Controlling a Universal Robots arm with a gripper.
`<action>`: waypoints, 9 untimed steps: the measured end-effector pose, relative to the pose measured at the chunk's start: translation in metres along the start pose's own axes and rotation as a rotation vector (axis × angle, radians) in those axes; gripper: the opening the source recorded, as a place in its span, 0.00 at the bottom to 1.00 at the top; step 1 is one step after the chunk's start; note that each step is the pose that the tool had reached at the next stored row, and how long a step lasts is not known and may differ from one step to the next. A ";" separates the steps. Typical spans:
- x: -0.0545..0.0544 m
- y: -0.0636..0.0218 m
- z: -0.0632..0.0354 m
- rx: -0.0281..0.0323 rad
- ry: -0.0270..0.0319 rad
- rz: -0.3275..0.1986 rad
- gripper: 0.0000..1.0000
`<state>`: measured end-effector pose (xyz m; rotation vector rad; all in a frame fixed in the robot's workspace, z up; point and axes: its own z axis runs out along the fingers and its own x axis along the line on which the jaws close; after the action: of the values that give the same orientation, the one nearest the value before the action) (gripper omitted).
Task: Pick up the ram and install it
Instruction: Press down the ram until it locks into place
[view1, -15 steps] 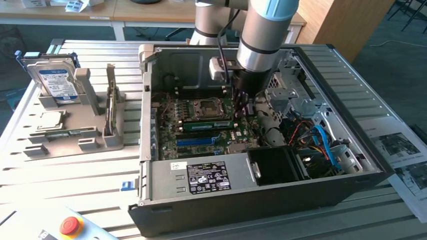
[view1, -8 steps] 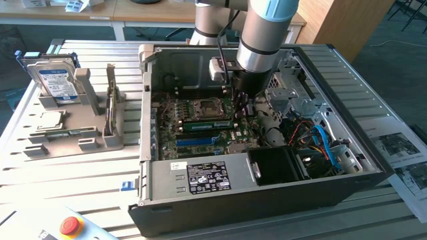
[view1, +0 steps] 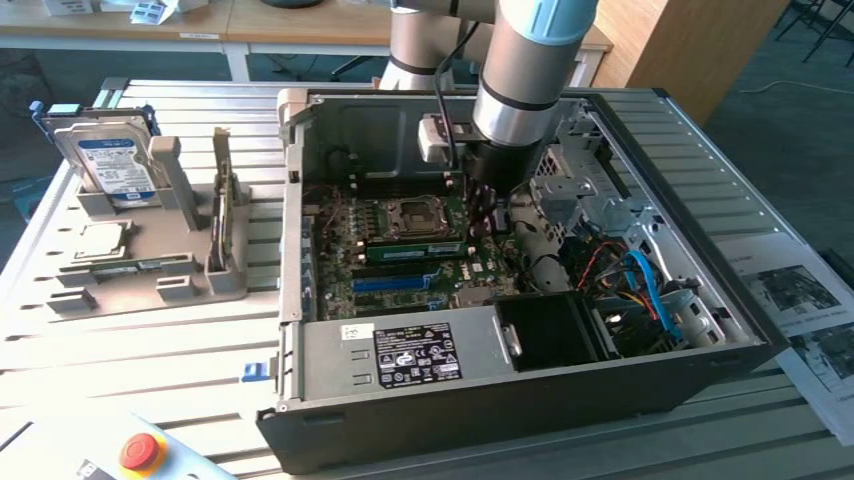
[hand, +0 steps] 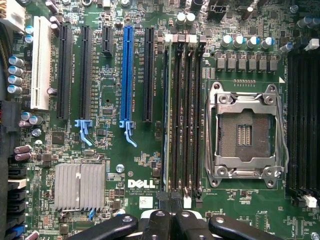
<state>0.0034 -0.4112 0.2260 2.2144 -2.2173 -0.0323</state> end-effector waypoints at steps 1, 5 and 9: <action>0.000 0.0000 0.0002 0.0000 0.0000 0.000 0.11; 0.000 0.0000 0.0008 -0.0001 0.0002 0.000 0.11; 0.000 0.0000 0.0010 0.0000 0.0000 0.000 0.11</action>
<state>0.0034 -0.4112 0.2250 2.2144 -2.2173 -0.0322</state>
